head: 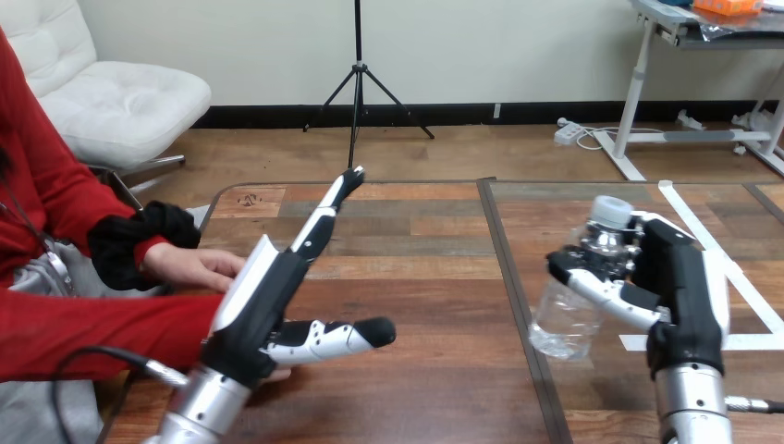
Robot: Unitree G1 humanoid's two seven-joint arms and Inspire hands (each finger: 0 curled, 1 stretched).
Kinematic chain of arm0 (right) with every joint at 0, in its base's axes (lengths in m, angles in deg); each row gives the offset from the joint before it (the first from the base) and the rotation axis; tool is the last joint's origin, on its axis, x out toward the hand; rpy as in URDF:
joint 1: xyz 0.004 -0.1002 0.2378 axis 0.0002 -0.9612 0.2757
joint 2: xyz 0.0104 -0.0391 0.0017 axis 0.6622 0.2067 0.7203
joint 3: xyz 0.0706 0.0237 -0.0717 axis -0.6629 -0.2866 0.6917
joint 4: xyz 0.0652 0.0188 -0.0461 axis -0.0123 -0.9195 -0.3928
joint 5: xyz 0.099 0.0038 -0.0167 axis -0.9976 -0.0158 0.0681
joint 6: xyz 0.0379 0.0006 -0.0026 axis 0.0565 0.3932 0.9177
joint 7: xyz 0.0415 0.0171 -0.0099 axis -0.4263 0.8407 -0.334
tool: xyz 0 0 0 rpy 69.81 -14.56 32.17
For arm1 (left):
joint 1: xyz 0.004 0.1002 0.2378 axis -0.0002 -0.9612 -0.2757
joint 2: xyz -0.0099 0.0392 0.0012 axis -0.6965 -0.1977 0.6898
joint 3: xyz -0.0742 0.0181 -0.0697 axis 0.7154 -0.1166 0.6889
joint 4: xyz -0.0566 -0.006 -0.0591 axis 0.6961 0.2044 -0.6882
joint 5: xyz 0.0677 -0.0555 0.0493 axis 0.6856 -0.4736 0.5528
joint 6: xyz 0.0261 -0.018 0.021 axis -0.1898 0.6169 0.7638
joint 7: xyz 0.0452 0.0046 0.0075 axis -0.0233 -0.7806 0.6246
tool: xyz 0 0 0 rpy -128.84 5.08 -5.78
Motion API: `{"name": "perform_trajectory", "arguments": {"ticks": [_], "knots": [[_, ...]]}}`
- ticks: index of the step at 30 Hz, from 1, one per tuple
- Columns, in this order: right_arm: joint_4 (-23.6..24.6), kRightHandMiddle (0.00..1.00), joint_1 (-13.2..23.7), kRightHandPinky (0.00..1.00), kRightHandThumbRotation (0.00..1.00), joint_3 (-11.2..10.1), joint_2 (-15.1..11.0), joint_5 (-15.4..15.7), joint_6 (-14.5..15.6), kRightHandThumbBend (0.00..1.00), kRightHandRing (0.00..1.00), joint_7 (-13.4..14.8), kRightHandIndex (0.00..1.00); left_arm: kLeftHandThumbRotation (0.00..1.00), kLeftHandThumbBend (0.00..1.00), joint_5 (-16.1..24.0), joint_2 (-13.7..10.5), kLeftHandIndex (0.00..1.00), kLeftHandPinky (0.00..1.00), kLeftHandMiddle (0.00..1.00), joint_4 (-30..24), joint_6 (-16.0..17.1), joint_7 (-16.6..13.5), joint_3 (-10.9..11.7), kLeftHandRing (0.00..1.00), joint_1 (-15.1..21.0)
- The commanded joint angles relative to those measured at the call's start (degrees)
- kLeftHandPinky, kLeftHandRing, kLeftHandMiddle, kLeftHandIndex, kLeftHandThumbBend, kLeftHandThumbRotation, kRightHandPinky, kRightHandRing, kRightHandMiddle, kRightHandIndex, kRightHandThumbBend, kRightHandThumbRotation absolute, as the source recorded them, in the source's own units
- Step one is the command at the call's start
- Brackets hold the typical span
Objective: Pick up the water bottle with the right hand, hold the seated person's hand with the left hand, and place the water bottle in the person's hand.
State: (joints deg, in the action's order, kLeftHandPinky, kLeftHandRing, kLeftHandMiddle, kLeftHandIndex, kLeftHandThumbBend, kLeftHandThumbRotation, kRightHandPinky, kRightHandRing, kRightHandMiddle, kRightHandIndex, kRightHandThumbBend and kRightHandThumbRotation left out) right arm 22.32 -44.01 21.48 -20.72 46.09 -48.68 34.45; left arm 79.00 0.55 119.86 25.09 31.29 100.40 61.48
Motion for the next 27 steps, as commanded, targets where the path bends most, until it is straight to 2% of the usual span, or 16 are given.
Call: {"name": "perform_trajectory", "arguments": {"ticks": [1,7,13,20,27], "knots": [[12.7,0.53,3.6,0.31,0.00,1.6,0.1,0.3,-0.6,0.77,0.35,-1.3,0.52,0.66,1.00,7.4,-8.1,1.00,0.92,1.00,-5.1,-0.7,-8.3,0.4,1.00,6.2],[15.3,0.52,2.7,0.30,0.00,2.0,0.3,0.5,0.4,0.77,0.34,-1.9,0.52,0.63,1.00,10.0,-12.4,1.00,0.88,0.99,-5.0,-3.1,-10.6,-0.9,0.97,7.2],[18.1,0.52,1.9,0.29,0.00,2.6,0.4,0.8,1.7,0.77,0.34,-2.2,0.52,0.59,1.00,10.0,-16.2,0.98,0.85,0.96,-3.5,-4.0,-10.7,-2.2,0.94,8.7],[20.3,0.52,1.2,0.29,0.00,3.1,0.4,0.6,2.4,0.76,0.34,-3.1,0.51,0.56,1.00,9.2,-20.5,0.97,0.85,0.94,-2.7,-6.0,-8.2,-4.0,0.93,10.1],[21.7,0.51,1.0,0.29,0.00,3.4,0.3,1.4,2.5,0.78,0.34,-3.2,0.50,0.57,1.00,10.6,-24.2,0.94,0.83,0.93,-3.1,-8.1,-9.1,-5.8,0.92,10.9]]}}
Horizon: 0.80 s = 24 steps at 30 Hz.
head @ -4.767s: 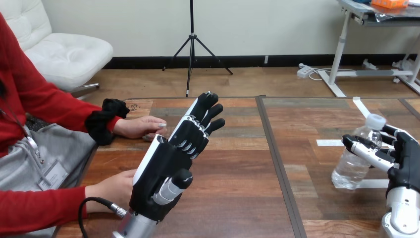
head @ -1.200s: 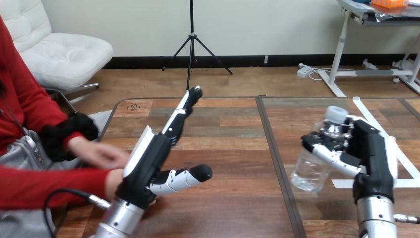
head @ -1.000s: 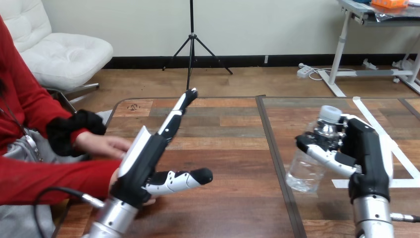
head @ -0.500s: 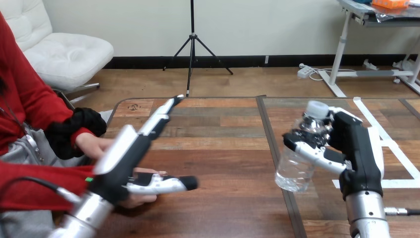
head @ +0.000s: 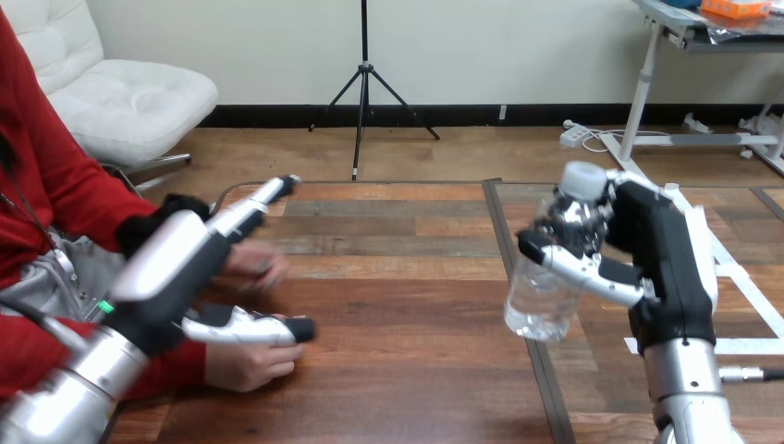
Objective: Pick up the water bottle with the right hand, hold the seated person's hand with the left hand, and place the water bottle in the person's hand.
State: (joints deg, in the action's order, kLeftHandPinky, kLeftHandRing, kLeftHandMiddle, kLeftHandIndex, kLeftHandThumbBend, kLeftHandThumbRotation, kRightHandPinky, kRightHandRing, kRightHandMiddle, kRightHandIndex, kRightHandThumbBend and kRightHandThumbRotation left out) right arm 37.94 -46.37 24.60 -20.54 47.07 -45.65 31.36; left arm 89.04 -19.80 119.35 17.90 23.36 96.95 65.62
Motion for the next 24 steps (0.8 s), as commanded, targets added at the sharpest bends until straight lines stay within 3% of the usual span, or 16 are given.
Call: {"name": "perform_trajectory", "arguments": {"ticks": [1,5,13,24], "knots": [[6.2,0.51,3.3,0.29,0.00,0.3,0.2,0.4,-0.4,0.78,0.34,-0.1,0.50,0.57,1.00,0.6,-4.2,0.93,0.82,0.93,-2.6,-1.0,-1.2,-2.7,0.92,6.8],[7.3,0.51,3.2,0.29,0.00,0.4,0.3,0.6,0.4,0.79,0.34,-0.2,0.50,0.56,1.00,0.5,-6.1,0.92,0.80,0.93,-2.3,-2.1,-0.3,-4.0,0.90,7.6],[8.1,0.51,3.4,0.29,0.00,0.7,0.2,0.4,0.6,0.78,0.34,-0.7,0.49,0.52,1.00,1.8,-9.4,0.91,0.76,0.91,-0.7,-2.4,-1.3,-6.8,0.87,9.4],[8.3,0.50,4.1,0.28,0.00,0.8,0.3,0.5,0.8,0.78,0.34,-1.0,0.49,0.43,1.00,-0.7,-12.7,0.89,0.82,0.90,1.8,-2.6,2.4,-9.6,0.90,11.7]]}}
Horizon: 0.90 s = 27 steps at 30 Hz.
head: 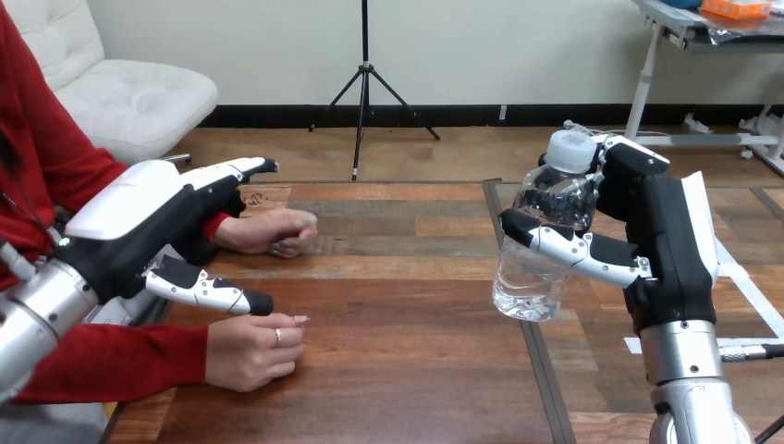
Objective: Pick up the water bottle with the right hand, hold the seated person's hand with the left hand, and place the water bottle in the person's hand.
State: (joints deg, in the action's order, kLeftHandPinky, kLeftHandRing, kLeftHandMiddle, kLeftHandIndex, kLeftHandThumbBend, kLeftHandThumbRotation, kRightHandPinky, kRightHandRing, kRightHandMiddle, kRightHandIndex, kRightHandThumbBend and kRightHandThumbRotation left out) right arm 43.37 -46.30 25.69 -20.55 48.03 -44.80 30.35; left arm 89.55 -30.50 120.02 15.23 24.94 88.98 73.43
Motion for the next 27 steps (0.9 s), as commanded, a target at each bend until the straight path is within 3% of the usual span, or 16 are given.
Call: {"name": "perform_trajectory", "arguments": {"ticks": [1,18,27], "knots": [[2.9,0.50,4.2,0.28,0.00,-0.2,0.3,-0.6,0.0,0.78,0.34,-0.1,0.49,0.43,1.00,-0.7,-2.6,0.89,0.82,0.90,1.4,-0.1,0.9,-2.1,0.90,4.2],[3.1,0.50,5.2,0.29,0.00,-0.1,0.2,0.3,-0.8,0.80,0.34,-0.1,0.49,0.47,1.00,2.6,-6.5,0.89,0.81,0.89,4.9,-0.9,0.4,-7.4,0.88,7.2],[3.0,0.50,5.5,0.28,0.00,-0.1,0.1,1.1,-0.9,0.81,0.34,0.0,0.48,0.49,1.00,3.2,-7.8,0.91,0.82,0.91,6.6,-2.8,3.7,-10.2,0.90,9.0]]}}
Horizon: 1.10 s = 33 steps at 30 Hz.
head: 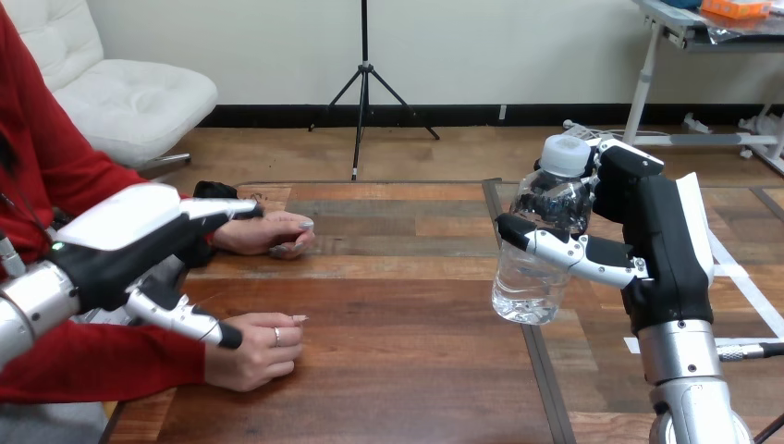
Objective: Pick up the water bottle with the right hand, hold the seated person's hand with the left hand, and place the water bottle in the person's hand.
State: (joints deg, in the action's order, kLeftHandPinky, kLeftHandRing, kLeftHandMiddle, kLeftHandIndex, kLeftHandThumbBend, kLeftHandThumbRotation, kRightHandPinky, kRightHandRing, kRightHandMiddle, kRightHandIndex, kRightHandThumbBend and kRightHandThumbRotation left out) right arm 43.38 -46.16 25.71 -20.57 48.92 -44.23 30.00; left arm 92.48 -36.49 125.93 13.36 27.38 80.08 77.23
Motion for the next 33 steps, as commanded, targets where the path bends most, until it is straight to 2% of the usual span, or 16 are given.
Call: {"name": "perform_trajectory", "arguments": {"ticks": [1,13,21,33], "knots": [[3.0,0.50,5.4,0.28,0.00,-0.1,0.1,0.2,-1.4,0.81,0.34,0.4,0.48,0.49,1.00,0.3,-2.0,0.91,0.83,0.91,0.8,-1.4,1.9,-1.7,0.90,5.5],[3.3,0.50,5.4,0.28,0.00,0.0,0.1,0.0,-1.2,0.81,0.34,0.1,0.48,0.49,1.00,0.2,-2.9,0.91,0.81,0.91,1.7,-4.0,6.0,-4.3,0.89,7.1],[3.6,0.50,5.2,0.28,0.00,0.0,0.2,-0.2,-1.2,0.81,0.34,-0.1,0.48,0.48,1.00,0.4,-2.8,0.91,0.81,0.91,2.9,-5.1,7.5,-5.6,0.89,8.0],[5.0,0.50,4.9,0.28,0.00,0.1,0.6,-1.1,-0.2,0.80,0.33,-0.3,0.48,0.48,1.00,2.4,-1.6,0.92,0.81,0.92,5.3,-7.5,6.5,-8.2,0.89,8.9]]}}
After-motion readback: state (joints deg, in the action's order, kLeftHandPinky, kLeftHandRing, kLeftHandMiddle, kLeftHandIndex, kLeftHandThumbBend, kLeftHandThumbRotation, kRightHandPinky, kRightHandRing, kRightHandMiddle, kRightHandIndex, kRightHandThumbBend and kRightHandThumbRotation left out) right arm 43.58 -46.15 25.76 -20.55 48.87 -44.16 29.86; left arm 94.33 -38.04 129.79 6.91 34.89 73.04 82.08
